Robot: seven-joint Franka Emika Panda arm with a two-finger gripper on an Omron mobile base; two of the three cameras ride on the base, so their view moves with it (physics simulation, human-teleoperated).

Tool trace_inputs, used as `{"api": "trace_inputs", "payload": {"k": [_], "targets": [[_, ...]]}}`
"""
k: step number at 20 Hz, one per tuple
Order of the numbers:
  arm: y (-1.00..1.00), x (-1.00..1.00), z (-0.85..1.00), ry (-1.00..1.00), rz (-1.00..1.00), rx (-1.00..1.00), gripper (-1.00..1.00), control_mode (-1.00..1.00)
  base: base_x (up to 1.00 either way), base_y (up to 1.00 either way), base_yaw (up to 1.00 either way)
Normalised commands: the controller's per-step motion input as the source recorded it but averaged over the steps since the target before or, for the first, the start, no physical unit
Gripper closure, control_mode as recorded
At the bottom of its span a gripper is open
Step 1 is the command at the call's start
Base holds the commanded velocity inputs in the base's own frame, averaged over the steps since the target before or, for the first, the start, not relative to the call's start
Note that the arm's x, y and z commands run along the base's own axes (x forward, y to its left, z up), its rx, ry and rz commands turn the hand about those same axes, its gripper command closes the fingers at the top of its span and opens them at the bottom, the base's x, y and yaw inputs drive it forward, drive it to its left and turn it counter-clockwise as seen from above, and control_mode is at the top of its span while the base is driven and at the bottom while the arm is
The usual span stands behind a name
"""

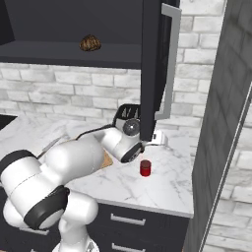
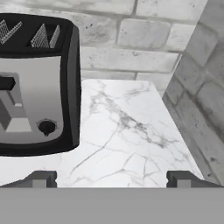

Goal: Pick the bread, place it on the cutting board, pick the jam, place it on the counter, and close the cabinet.

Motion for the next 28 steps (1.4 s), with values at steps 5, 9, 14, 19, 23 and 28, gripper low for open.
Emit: {"api": "trace_inputs", "payload": {"k": [5, 9, 14, 19, 23, 28], "targets": [[0.08, -0.08, 0.28, 0.00, 0.00, 0.00, -1.00, -1.00, 0.00, 0.00, 0.00], [0.09, -0.09, 0.30, 0.00, 0.00, 0.00, -1.00, -1.00, 0.00, 0.00, 0.00], [0.13, -0.10, 0.35, 0.00, 0.00, 0.00, -1.00, -1.00, 0.00, 0.00, 0.00], [0.09, -0.17, 0.28, 0.00, 0.00, 0.00, -1.00, -1.00, 0.00, 0.00, 0.00], [0.11, -0.20, 0.30, 0.00, 0.00, 0.00, -1.00, -1.00, 0.00, 0.00, 0.00], [0.10, -0.18, 0.37, 0.00, 0.00, 0.00, -1.00, -1.00, 0.00, 0.00, 0.00]]}}
